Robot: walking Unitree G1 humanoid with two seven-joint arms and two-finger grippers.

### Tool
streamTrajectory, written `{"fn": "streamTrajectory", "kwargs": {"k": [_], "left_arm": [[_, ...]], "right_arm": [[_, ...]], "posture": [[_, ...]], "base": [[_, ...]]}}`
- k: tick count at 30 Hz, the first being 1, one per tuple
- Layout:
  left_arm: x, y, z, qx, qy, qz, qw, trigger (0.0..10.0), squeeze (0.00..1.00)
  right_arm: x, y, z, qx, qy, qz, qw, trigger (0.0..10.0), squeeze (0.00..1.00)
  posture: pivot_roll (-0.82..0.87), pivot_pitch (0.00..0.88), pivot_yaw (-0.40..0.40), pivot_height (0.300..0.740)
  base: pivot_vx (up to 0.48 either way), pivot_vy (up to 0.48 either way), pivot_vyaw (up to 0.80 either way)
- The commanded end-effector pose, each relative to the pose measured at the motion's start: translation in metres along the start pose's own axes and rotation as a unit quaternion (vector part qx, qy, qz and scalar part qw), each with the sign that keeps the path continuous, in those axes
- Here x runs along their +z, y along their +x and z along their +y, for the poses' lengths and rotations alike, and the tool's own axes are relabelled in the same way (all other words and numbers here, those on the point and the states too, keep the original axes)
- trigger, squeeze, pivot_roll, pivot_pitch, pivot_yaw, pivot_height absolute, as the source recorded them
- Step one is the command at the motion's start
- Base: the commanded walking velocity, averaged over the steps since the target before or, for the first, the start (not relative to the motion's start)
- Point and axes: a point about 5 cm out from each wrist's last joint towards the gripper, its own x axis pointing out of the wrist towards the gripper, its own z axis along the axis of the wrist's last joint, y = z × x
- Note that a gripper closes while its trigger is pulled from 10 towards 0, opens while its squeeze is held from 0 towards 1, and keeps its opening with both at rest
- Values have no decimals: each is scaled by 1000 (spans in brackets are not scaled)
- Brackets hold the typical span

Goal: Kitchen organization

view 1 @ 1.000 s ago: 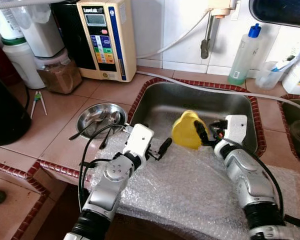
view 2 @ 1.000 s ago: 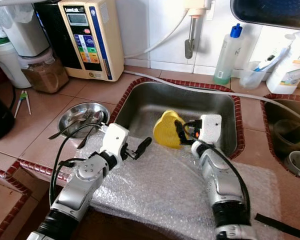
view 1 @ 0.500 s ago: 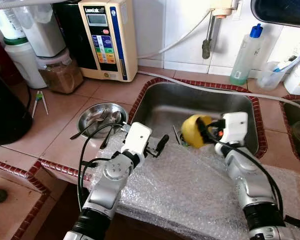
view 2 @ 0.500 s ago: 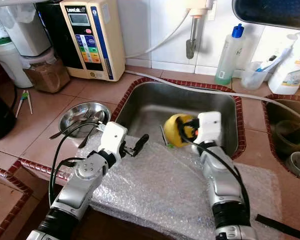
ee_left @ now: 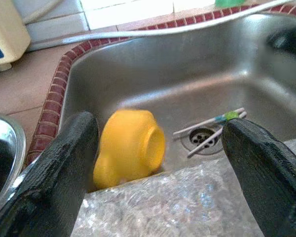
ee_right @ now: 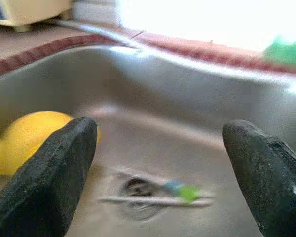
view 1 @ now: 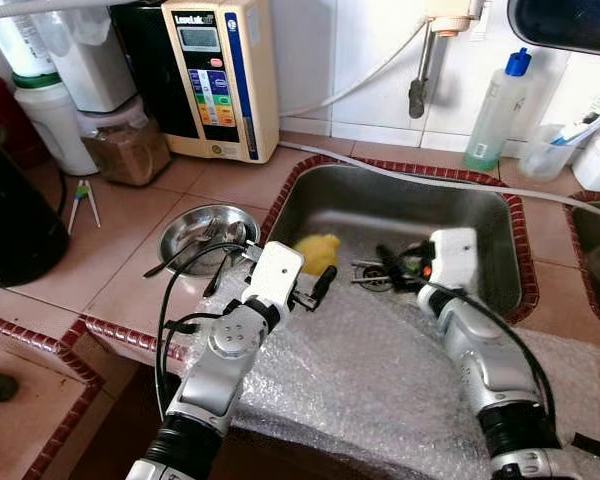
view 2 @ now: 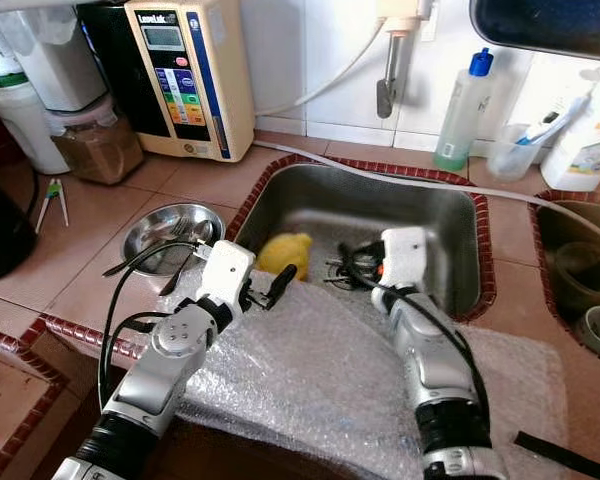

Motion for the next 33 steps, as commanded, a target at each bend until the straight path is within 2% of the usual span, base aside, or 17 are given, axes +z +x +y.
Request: {"fn": "streamTrajectory", "kwargs": {"k": [1,3,4,5,6,8,9,12,17,18,19,21,22,23,25,28,33], "left_arm": [[1,0,6,20,6,-3,1000,10000,510],[5,-1,15,55,13,-14,998,10000,490],[5,-1,15,55,13,-14,998,10000,490],[7,-1,20,74,12,-20,997,10000,322],[11,-1,29,102,12,-28,994,10000,0],[12,-2,31,112,13,-31,993,10000,0],[15,-3,41,141,15,-37,989,10000,0],[16,-5,55,191,14,-33,981,10000,0],[11,-7,68,227,7,-4,974,10000,0],[8,-7,71,231,1,9,973,10000,0],[3,-6,73,231,-15,29,972,10000,0],[1,-5,73,228,-26,39,973,10000,0],[-1,-4,74,227,-29,47,972,10000,0],[-2,-3,75,222,-21,56,973,10000,0],[-2,-3,76,225,-33,60,972,10000,0],[-5,-2,79,234,-83,76,966,10000,0],[1,-1,85,245,-91,72,963,10000,0]], "right_arm": [[3,0,4,-2,15,-16,1000,10000,0],[9,-3,6,-5,55,-36,998,10000,0],[9,-3,6,-5,55,-36,998,10000,0],[10,-5,10,9,59,-45,997,10000,0],[11,-9,20,39,50,-52,997,10000,1000],[11,-11,24,52,41,-52,996,10000,1000],[11,-15,36,72,20,-58,995,10000,1000],[11,-21,51,89,34,-66,993,10000,1000],[10,-28,64,118,35,-61,991,10000,1000],[9,-29,66,125,34,-59,990,10000,800],[9,-31,69,136,32,-58,988,10000,314],[10,-32,71,141,28,-59,988,10000,314],[11,-33,72,147,25,-62,987,10000,0],[13,-34,74,153,26,-63,986,10000,0],[13,-35,74,156,22,-63,985,10000,0],[12,-37,73,158,13,-60,986,10000,0],[12,-38,72,157,11,-57,986,10000,0]], "posture": [[-181,20,82,740],[-181,20,82,740],[-181,20,82,740],[-182,21,82,740],[-181,22,81,740],[-181,22,81,740],[-181,22,79,740],[-180,22,76,740],[-181,20,74,740],[-181,20,74,740],[-183,18,76,740],[-183,18,76,740],[-186,18,78,740],[-187,18,78,740],[-189,19,80,740],[-194,18,81,740],[-194,17,81,740]], "base": [[0,0,0],[0,0,0],[0,0,0],[0,0,0],[0,0,0],[0,0,0],[0,0,0],[0,0,0],[0,0,0],[0,0,0],[0,0,0],[0,0,0],[0,0,0],[0,0,0],[0,0,0],[0,0,0],[0,0,0]]}}
